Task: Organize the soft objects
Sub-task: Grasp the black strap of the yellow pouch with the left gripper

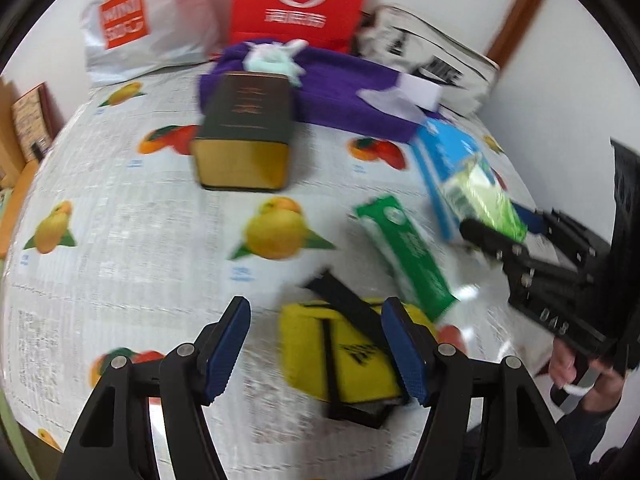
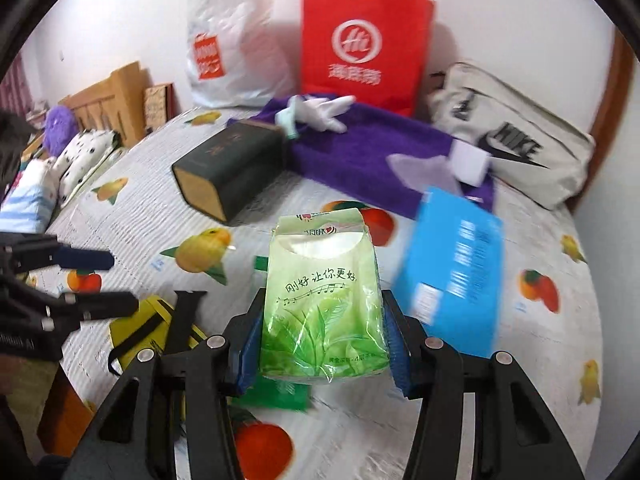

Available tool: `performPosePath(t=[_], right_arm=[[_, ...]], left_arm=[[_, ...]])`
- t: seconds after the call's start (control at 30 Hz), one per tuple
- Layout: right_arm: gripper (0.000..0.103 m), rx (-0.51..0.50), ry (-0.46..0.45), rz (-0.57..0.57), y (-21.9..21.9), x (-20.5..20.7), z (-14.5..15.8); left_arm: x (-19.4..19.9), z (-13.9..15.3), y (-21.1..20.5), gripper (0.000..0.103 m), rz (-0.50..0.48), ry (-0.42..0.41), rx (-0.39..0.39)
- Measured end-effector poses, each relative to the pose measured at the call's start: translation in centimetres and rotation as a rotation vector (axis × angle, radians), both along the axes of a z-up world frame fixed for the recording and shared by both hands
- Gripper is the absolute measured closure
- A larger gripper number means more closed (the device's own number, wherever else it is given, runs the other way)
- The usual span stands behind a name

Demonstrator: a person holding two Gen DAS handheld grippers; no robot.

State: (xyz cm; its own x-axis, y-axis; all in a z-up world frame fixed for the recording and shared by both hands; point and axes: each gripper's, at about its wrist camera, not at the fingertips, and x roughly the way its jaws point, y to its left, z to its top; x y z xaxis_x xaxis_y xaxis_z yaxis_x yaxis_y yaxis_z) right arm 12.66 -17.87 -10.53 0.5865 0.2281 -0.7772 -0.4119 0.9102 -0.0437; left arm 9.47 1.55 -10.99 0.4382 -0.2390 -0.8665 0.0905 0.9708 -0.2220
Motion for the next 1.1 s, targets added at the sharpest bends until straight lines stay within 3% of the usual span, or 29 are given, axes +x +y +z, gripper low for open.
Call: performPosePath(t=[0.27,0.47,0.6,0.67,0.9,1.1], right_arm=[[0.051,0.040,0.005,-0.082,-4.8,-1.8,0.1],[0.051,0.061,0.023,-0.091,-5.7,-2.2,-0.7],[0.051,0.066,0.020,-0.093,-6.1,-2.4,-0.7],[0.051,0.072,0.024,-0.097,-6.3,-2.3,-0.7],[0.051,0.080,0.042,-0.090,-6.2,-1.3,-1.1],[0.051,0.087,0.057,-0.069,-5.7,-0.7,-1.4]], left_arm=[[-2.6,-0.6,-4.1,0.037,-0.110,0.030,0.001],[-2.2,-2.6,-6.0,0.037,-0.120,0.074,0.050],[-1.2,-3.7,-5.1,0.038,-0.082,0.052,0.041],[-0.4,-3.9,-4.5,0.046,-0.065,0.040,0.046],[3.0,-3.8,-2.7,0.056,-0.059,0.011,-0.001],[4.5,-3.6,-2.0,0.054,-0.025,0.040,-0.017]])
